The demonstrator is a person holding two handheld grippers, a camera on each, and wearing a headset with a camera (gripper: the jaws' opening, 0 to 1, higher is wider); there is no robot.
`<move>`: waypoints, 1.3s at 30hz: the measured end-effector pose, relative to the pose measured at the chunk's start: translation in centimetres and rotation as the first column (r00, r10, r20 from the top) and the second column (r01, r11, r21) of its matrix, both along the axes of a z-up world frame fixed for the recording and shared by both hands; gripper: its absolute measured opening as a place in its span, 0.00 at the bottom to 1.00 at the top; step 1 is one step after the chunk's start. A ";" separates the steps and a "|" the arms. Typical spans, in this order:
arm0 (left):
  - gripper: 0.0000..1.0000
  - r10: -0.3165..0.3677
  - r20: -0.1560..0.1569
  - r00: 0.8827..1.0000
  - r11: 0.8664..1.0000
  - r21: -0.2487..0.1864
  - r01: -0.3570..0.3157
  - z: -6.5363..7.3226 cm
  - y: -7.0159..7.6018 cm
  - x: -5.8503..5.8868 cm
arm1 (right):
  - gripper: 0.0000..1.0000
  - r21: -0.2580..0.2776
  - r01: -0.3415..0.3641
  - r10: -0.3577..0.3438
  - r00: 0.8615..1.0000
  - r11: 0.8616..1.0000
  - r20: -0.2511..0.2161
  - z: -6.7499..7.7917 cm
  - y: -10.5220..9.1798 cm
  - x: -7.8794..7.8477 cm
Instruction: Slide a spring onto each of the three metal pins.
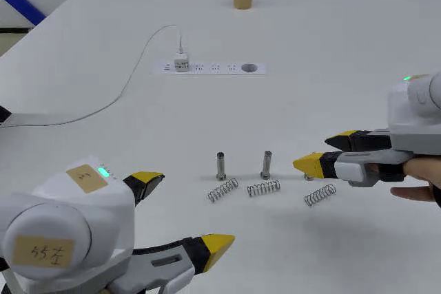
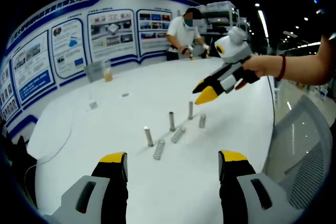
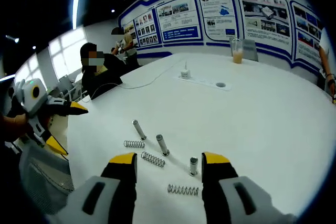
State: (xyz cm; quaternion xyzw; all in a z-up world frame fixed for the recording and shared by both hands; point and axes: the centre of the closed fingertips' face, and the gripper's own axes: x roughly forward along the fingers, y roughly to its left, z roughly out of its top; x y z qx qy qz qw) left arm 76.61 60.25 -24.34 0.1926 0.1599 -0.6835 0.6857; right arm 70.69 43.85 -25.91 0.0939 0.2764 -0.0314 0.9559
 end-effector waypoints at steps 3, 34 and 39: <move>0.72 -0.006 0.010 1.000 1.000 0.007 0.006 -0.2 -0.3 0.3 | 0.54 -0.003 -0.015 0.015 1.000 1.000 0.022 0.0 0.4 -0.5; 0.47 -0.129 0.022 0.991 0.984 0.125 0.126 -6.5 -5.1 3.0 | 0.66 0.022 -0.063 0.061 0.994 0.998 0.092 -1.0 4.4 -4.9; 0.39 -0.142 0.000 0.990 0.977 0.159 0.140 -7.9 -5.3 3.0 | 0.65 0.026 -0.074 0.072 0.994 0.997 0.086 -1.4 4.9 -5.2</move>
